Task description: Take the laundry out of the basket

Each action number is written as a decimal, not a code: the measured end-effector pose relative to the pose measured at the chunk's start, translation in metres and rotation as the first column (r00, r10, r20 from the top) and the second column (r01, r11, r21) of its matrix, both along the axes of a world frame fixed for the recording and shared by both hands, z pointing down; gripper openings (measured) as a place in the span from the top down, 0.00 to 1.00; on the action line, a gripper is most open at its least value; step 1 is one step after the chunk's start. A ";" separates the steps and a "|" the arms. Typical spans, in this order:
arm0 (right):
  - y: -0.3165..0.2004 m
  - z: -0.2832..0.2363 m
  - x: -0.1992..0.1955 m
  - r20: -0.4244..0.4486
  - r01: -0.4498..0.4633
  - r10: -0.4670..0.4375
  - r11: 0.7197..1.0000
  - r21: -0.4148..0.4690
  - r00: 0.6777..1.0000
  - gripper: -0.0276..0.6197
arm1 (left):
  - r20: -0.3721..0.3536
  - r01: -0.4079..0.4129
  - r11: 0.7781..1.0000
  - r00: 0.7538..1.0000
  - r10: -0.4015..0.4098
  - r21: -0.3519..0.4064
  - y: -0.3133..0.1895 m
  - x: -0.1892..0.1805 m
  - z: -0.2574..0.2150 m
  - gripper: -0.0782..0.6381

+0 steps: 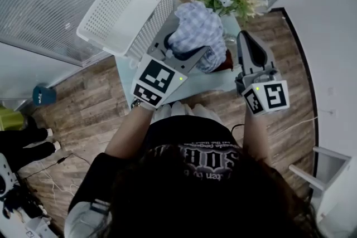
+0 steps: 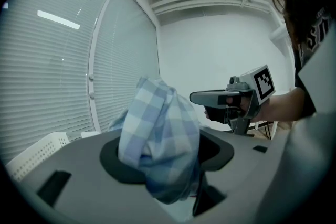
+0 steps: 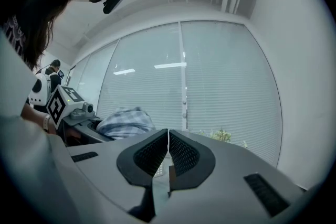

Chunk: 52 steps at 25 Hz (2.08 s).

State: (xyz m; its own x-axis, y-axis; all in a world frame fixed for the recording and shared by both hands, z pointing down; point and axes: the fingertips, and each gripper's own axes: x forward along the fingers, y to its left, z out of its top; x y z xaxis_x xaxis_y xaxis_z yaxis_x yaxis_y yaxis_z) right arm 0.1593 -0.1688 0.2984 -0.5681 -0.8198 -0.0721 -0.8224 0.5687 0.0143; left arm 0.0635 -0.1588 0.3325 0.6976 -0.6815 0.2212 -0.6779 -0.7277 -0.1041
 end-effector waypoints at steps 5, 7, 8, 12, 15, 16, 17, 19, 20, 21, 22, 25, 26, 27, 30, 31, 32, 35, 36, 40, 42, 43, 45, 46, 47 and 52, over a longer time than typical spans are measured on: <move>0.000 0.018 -0.004 -0.001 0.009 -0.009 0.999 -0.036 1.000 0.91 | -0.006 0.007 1.000 1.000 -0.007 0.021 0.005 0.003 0.013 0.55; 0.000 0.023 -0.008 -0.002 0.018 -0.018 0.999 -0.049 1.000 0.91 | -0.009 0.022 1.000 1.000 -0.022 0.021 0.007 0.003 0.018 0.55; 0.001 0.026 -0.010 0.000 0.024 -0.024 0.998 -0.057 1.000 0.91 | -0.006 0.031 0.999 1.000 -0.031 0.020 0.008 0.002 0.021 0.55; 0.001 0.042 -0.012 0.005 0.034 -0.034 0.995 -0.097 0.999 0.91 | 0.009 0.048 0.999 0.999 -0.048 -0.004 0.015 0.003 0.038 0.55; 0.002 0.050 -0.012 -0.012 0.037 -0.039 0.993 -0.110 0.999 0.91 | 0.011 0.051 0.998 0.999 -0.051 -0.028 0.020 0.004 0.049 0.55; 0.002 0.051 -0.012 -0.012 0.039 -0.040 0.993 -0.110 0.999 0.91 | 0.013 0.048 0.998 0.999 -0.048 -0.032 0.022 0.006 0.051 0.55; 0.002 0.052 -0.011 -0.008 0.039 -0.040 0.993 -0.111 0.999 0.91 | 0.015 0.044 0.998 0.999 -0.043 -0.036 0.026 0.007 0.053 0.55; 0.001 0.055 -0.008 0.001 0.036 -0.036 0.992 -0.118 0.999 0.91 | 0.016 0.036 0.998 0.999 -0.035 -0.049 0.032 0.010 0.058 0.55; 0.000 0.056 -0.007 0.001 0.033 -0.033 0.992 -0.121 0.999 0.91 | 0.014 0.036 0.998 0.999 -0.035 -0.057 0.034 0.010 0.060 0.55; -0.001 0.057 -0.006 -0.001 0.030 -0.030 0.992 -0.123 1.000 0.91 | 0.013 0.036 0.997 0.999 -0.036 -0.062 0.035 0.010 0.062 0.55; -0.002 0.057 -0.006 -0.004 0.028 -0.029 0.992 -0.124 1.000 0.91 | 0.014 0.038 0.997 0.999 -0.037 -0.066 0.036 0.009 0.064 0.55; -0.003 0.058 -0.005 -0.016 0.027 -0.030 0.993 -0.119 0.999 0.91 | 0.021 0.046 0.997 0.999 -0.045 -0.069 0.036 0.007 0.067 0.55; -0.004 0.059 -0.006 -0.019 0.028 -0.031 0.993 -0.117 0.999 0.91 | 0.021 0.050 0.996 0.999 -0.049 -0.069 0.035 0.006 0.067 0.55; -0.004 0.059 -0.006 -0.022 0.028 -0.031 0.993 -0.116 0.999 0.91 | 0.020 0.054 0.996 0.998 -0.053 -0.068 0.034 0.005 0.067 0.55; -0.005 0.059 -0.007 -0.025 0.023 -0.026 0.993 -0.112 0.999 0.91 | 0.023 0.063 0.996 0.998 -0.062 -0.070 0.033 0.001 0.068 0.55; -0.005 0.059 -0.006 -0.026 0.020 -0.023 0.994 -0.110 0.999 0.91 | 0.023 0.067 0.995 0.998 -0.065 -0.073 0.033 0.000 0.070 0.55; -0.005 0.059 -0.006 -0.028 0.018 -0.021 0.994 -0.108 0.999 0.91 | 0.021 0.070 0.995 0.997 -0.069 -0.077 0.032 0.000 0.071 0.55; -0.005 0.058 -0.006 -0.035 0.016 -0.020 0.994 -0.104 0.999 0.91 | 0.018 0.080 0.994 0.997 -0.079 -0.078 0.030 -0.003 0.071 0.55; -0.005 0.057 -0.006 -0.038 0.014 -0.018 0.995 -0.103 0.999 0.91 | 0.018 0.082 0.994 0.997 -0.081 -0.075 0.029 -0.004 0.070 0.55; -0.005 0.054 -0.004 -0.060 0.004 -0.010 0.996 -0.089 0.998 0.91 | 0.018 0.101 0.992 0.995 -0.100 -0.071 0.026 -0.010 0.070 0.55; -0.004 0.052 -0.004 -0.069 0.001 -0.006 0.997 -0.082 0.998 0.91 | 0.016 0.112 0.991 0.994 -0.111 -0.071 0.025 -0.014 0.069 0.55; -0.004 0.051 -0.004 -0.070 0.000 -0.006 0.997 -0.081 0.998 0.92 | 0.015 0.116 0.991 0.993 -0.115 -0.071 0.025 -0.015 0.069 0.55; -0.004 0.050 -0.004 -0.068 0.001 -0.006 0.997 -0.078 0.998 0.92 | 0.013 0.119 0.990 0.993 -0.118 -0.069 0.024 -0.016 0.067 0.55; -0.004 0.049 -0.003 -0.067 0.000 -0.006 0.997 -0.078 0.998 0.92 | 0.013 0.120 0.990 0.993 -0.119 -0.068 0.024 -0.017 0.066 0.55; -0.004 0.049 -0.003 -0.067 0.000 -0.005 0.997 -0.078 0.998 0.92 | 0.013 0.120 0.990 0.993 -0.119 -0.068 0.025 -0.017 0.066 0.55; -0.005 0.052 -0.003 -0.054 0.006 -0.011 0.996 -0.090 0.999 0.92 | 0.012 0.122 0.990 0.993 -0.122 -0.069 0.024 -0.017 0.067 0.55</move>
State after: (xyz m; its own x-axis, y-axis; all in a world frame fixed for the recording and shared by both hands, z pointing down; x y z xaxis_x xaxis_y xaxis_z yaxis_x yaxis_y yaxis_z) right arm 0.1565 -0.1739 0.3502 -0.5760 -0.8168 0.0324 -0.8171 0.5765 0.0072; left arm 0.0460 -0.1343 0.3992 0.6084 -0.7439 0.2763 -0.7613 -0.6454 -0.0613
